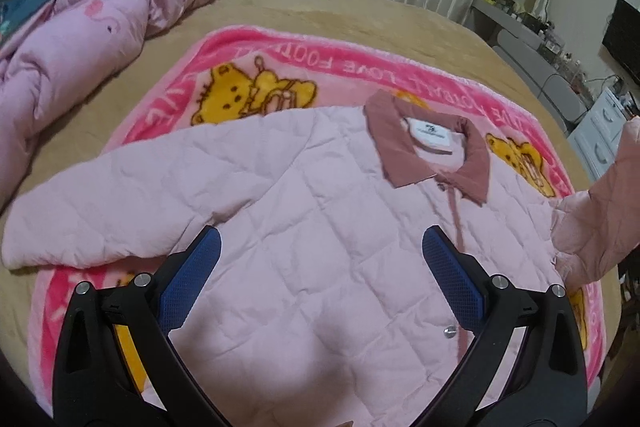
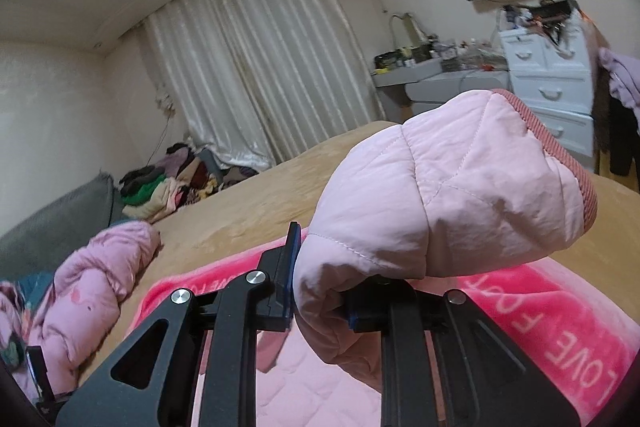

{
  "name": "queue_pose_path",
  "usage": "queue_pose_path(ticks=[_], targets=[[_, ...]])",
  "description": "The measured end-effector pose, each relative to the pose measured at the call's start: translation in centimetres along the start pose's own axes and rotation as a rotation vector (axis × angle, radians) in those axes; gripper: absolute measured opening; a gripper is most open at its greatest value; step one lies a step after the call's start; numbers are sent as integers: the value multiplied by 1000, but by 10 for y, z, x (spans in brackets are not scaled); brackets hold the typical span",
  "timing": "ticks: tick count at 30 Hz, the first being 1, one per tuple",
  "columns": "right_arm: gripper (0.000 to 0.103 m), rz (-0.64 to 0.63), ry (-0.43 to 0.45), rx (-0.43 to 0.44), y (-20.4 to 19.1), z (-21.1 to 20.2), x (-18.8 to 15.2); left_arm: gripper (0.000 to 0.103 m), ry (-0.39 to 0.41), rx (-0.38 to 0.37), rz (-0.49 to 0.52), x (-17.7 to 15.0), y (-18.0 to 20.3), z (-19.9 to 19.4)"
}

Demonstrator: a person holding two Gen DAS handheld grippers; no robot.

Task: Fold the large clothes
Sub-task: 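Lift the sleeve with the right tool and carry it across the jacket body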

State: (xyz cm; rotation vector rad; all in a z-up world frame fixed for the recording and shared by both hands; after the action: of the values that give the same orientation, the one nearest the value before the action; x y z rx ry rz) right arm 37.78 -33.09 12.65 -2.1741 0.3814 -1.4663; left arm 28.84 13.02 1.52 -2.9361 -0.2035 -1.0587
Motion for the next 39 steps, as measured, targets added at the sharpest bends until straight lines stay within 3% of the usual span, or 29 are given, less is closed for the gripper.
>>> queue_pose_path(ticks=[7, 17, 27, 30, 32, 35, 39], targets=[[17, -81, -56, 43, -61, 23, -39, 95, 2, -41, -88, -5, -38, 2], [17, -174, -182, 97, -121, 62, -108, 95, 4, -118, -144, -10, -57, 7], [18, -315, -417, 86, -139, 107, -224, 95, -6, -176, -185, -16, -63, 21], [27, -269, -498, 74, -127, 115, -250, 95, -17, -194, -193, -18, -62, 27], [59, -221, -531, 57, -118, 113, -255, 95, -24, -201, -195, -20, -60, 30], [72, -124, -504, 15, -99, 98, -248, 95, -34, -205, -191, -22, -56, 35], [72, 68, -417, -59, -65, 86, -227, 95, -42, -218, -193, -24, -52, 40]])
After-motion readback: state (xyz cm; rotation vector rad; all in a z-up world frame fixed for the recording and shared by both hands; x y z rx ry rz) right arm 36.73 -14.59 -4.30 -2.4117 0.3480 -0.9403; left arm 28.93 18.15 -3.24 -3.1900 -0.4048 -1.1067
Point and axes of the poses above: each gripper's, at about its wrist camera, not at the fingertips, and z roughly the way its jaws point, y to its right, x to its top, the point moved 1 cm from there along z, roughly the way its jaws point, and after that the axes turned 12 degrees about z, right-handed, at the moved point
